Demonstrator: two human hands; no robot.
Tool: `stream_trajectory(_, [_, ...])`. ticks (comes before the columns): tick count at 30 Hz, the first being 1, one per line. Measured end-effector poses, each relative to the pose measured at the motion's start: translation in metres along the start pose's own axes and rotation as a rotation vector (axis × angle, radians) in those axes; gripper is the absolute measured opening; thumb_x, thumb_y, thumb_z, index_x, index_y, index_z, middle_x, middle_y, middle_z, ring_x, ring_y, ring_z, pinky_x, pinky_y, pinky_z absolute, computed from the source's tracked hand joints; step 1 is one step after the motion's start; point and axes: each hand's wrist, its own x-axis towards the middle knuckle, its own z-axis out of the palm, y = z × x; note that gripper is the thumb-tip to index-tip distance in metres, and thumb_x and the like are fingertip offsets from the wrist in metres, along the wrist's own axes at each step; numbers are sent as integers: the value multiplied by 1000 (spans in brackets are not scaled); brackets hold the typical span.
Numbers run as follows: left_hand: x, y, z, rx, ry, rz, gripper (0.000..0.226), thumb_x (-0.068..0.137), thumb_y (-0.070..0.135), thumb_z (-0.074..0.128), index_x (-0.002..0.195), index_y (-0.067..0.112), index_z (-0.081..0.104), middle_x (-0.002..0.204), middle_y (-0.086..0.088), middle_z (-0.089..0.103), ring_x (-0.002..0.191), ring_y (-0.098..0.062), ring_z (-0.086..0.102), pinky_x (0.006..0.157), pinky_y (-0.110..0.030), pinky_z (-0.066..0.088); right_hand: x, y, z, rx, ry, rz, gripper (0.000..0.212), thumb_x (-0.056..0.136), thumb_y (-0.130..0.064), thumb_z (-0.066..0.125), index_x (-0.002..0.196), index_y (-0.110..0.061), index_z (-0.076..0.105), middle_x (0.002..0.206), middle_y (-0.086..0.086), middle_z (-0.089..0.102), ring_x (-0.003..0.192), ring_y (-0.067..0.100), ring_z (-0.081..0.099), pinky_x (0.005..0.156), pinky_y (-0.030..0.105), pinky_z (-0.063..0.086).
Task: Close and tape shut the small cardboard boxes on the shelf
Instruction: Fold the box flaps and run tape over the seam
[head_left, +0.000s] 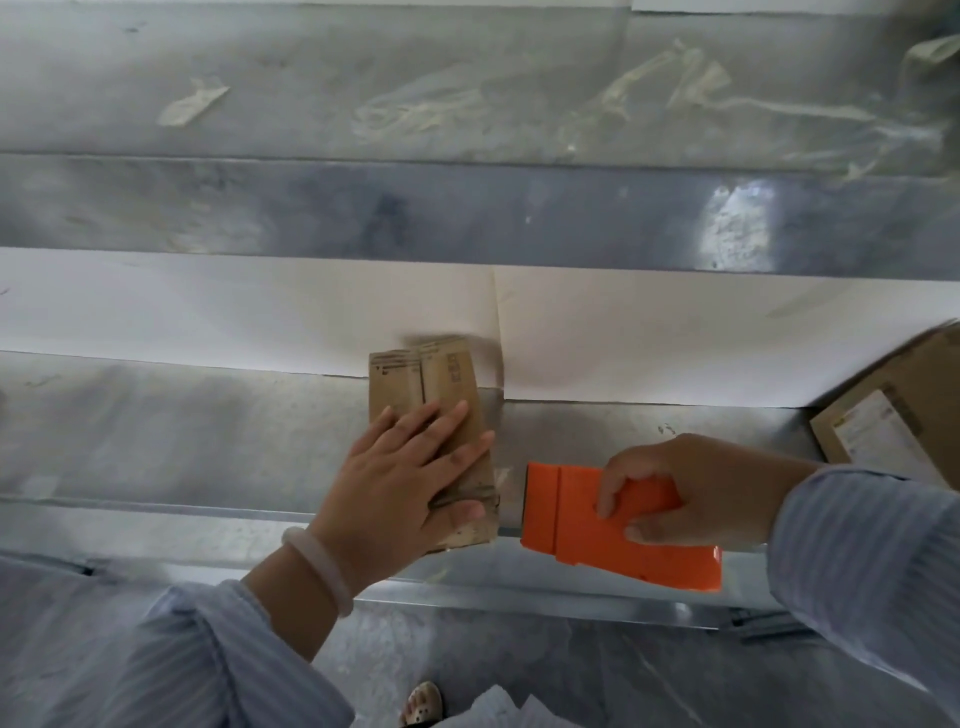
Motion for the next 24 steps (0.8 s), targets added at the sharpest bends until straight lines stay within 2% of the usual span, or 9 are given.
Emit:
stream_trajectory(4, [3, 2, -1, 23, -4, 8, 58, 98, 68, 18, 148, 43, 31, 156, 1, 36, 141, -27, 38, 112, -55, 34, -4, 1, 0, 66, -10, 11, 21, 89, -37, 68, 94, -56, 61, 109, -28, 60, 95, -1, 62, 82, 22, 57])
stream_trajectory(10, [4, 0, 0, 20, -10, 16, 57, 98, 67, 17, 147, 44, 33, 156, 1, 37, 141, -27, 39, 111, -55, 35, -4, 3, 3, 170, -31, 52, 21, 88, -35, 69, 92, -55, 63, 109, -27, 60, 98, 5, 63, 86, 30, 57])
stream_trajectory(14, [4, -1, 1, 6, 1, 16, 56, 98, 68, 17, 147, 46, 31, 156, 2, 37, 142, -25, 38, 112, -54, 34, -4, 6, 10, 240, -34, 75, 23, 88, -32, 70, 89, -54, 64, 102, -29, 61, 95, 3, 63, 85, 26, 56])
stream_trajectory(21, [5, -1, 2, 22, 6, 19, 55, 97, 68, 19, 147, 47, 29, 157, 3, 35, 142, -24, 37, 113, -54, 33, 9, -2, 27, 374, -43, 127, 17, 90, -34, 66, 90, -52, 65, 113, -23, 59, 101, 10, 60, 91, 34, 53])
stream_trajectory(24, [5, -1, 1, 20, 4, 20, 56, 97, 69, 17, 147, 47, 30, 157, 3, 35, 142, -24, 37, 113, -54, 33, 12, -3, 34, 461, -33, 152, 10, 84, -42, 70, 90, -49, 67, 112, -20, 62, 102, 14, 62, 91, 37, 53])
